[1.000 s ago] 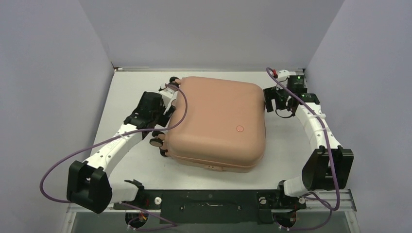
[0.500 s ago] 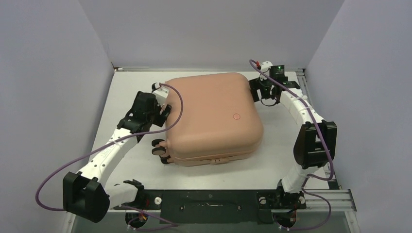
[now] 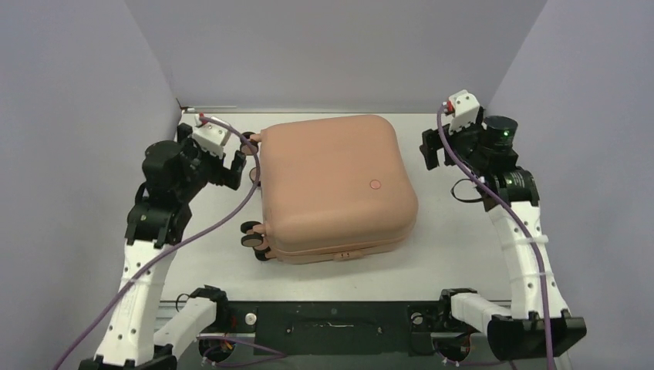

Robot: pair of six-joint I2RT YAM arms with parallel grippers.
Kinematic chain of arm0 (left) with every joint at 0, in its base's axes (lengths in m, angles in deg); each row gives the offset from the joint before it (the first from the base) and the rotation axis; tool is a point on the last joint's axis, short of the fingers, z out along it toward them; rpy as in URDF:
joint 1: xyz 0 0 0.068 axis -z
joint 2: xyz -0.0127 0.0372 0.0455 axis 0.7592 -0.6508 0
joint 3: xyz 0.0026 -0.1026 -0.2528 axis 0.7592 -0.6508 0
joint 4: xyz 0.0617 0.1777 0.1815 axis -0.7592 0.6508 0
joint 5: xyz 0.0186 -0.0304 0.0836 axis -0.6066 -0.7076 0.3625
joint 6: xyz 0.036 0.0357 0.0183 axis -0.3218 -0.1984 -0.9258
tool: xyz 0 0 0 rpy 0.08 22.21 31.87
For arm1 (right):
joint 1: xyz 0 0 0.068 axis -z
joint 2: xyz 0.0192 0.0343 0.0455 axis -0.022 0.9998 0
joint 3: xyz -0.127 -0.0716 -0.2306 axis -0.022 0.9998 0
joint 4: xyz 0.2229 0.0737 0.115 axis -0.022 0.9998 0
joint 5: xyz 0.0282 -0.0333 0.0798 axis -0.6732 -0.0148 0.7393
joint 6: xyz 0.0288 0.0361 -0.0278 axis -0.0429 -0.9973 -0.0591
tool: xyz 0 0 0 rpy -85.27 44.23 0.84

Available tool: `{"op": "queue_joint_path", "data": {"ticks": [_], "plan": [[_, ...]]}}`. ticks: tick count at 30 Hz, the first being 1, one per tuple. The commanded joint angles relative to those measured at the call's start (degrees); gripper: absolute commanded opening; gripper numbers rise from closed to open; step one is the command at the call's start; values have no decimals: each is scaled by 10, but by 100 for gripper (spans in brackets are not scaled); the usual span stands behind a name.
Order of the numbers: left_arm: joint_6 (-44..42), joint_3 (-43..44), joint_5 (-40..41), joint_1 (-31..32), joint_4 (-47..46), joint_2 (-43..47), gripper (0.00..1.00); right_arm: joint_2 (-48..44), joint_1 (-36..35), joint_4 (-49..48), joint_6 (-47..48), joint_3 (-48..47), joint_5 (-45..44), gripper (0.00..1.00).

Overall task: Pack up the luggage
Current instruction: Reset both arms

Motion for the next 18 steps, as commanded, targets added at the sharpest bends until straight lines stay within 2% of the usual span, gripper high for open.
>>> {"op": "queue_joint_path", "data": {"ticks": [1, 4, 8, 11, 14, 18], "plan": [[11, 20, -192, -5, 96, 76, 96, -78, -3, 2, -7, -9, 178, 90], [32, 35, -207, -6, 143, 100, 96, -120, -3, 1, -17, -13, 280, 90], [33, 50, -215, -7, 201, 148, 96, -128, -2, 72, 0, -56, 364, 90], [32, 68, -228, -8, 243, 185, 96, -138, -1, 134, 50, -75, 427, 90], [10, 82, -252, -15, 285, 213, 96, -146, -1, 179, 78, -94, 456, 90], [15, 79, -261, -21, 304, 238, 96, -161, -1, 212, 90, -117, 451, 90]]}}
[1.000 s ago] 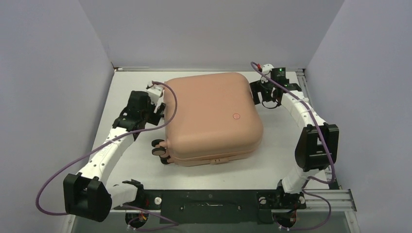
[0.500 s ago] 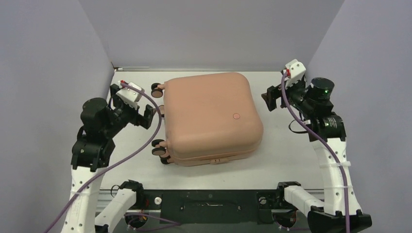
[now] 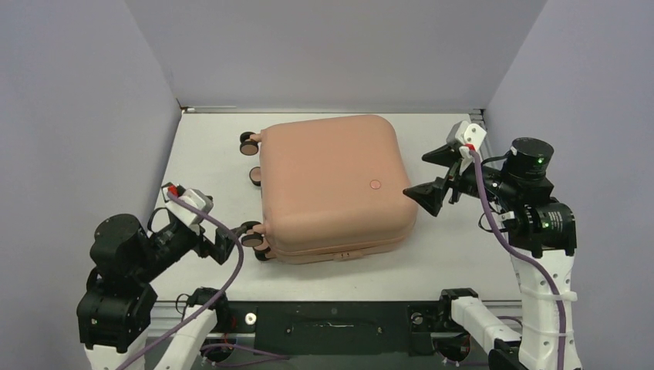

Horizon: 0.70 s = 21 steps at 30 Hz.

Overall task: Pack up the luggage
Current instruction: Reset both arms

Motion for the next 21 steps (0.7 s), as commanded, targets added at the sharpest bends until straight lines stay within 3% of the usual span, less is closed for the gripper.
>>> {"op": "queue_joint_path", "data": {"ticks": [1, 9, 14, 21], "plan": [[0, 13, -41, -12, 39, 20, 96, -30, -1, 48, 35, -37, 47, 90], [-29, 5, -118, -25, 63, 21, 96, -53, -1, 150, 140, -49, 97, 90], [-96, 9, -195, -30, 121, 20, 96, -58, -1, 293, 309, -59, 145, 90], [-191, 8, -279, -46, 209, 33, 96, -58, -3, 300, 311, -49, 150, 90]]}}
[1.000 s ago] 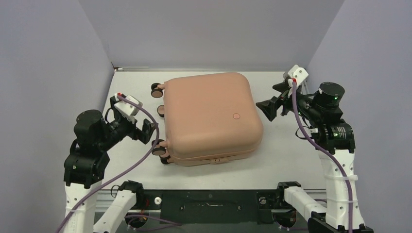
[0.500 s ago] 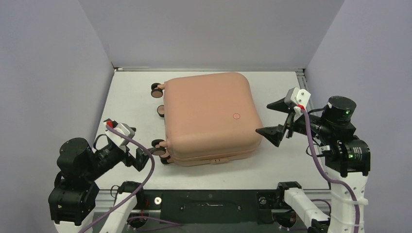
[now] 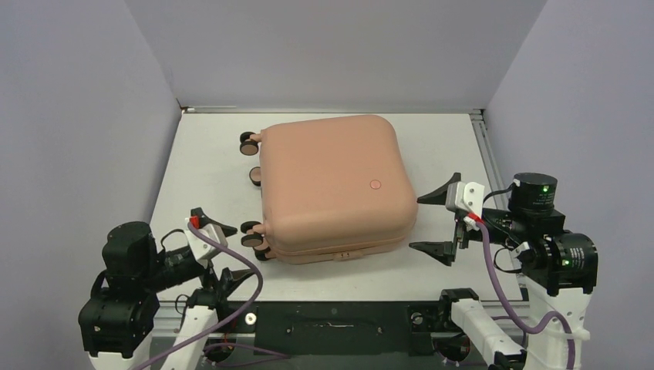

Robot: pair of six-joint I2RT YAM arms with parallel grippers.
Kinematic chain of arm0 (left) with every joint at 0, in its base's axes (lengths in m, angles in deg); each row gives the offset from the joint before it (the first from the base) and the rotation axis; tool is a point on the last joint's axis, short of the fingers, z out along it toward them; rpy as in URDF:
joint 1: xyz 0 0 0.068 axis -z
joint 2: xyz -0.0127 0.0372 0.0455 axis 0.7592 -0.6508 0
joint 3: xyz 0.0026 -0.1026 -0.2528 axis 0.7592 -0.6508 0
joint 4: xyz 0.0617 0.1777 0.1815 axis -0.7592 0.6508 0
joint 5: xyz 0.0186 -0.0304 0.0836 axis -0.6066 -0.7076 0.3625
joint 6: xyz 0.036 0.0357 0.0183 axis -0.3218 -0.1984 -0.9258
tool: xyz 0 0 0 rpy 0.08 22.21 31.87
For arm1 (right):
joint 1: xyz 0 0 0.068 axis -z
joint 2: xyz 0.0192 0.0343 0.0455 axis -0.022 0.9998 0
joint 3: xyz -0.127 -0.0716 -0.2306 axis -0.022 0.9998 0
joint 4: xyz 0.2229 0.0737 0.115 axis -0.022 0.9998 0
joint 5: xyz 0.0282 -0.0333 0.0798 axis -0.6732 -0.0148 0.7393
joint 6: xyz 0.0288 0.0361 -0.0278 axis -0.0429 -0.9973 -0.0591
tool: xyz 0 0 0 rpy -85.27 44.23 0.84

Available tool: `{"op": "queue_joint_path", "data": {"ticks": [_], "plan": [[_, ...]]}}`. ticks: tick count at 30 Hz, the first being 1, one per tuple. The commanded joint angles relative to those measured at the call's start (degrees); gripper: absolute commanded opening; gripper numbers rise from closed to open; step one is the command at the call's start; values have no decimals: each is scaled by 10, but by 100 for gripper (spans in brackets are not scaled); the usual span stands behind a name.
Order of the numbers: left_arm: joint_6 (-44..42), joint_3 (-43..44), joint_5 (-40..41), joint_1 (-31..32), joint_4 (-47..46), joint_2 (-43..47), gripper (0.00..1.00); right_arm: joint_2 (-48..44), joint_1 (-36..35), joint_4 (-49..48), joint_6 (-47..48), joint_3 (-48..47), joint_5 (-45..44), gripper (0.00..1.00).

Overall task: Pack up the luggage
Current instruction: Reset both arms

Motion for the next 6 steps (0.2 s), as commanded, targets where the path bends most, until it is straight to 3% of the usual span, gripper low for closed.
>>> {"op": "queue_joint_path", "data": {"ticks": [1, 6], "plan": [[-59, 1, -69, -12, 44, 9, 96, -1, -3, 20, 48, -3, 40, 90], [-25, -10, -60, -14, 14, 17, 96, 4, -2, 20, 48, -1, 43, 90]]}}
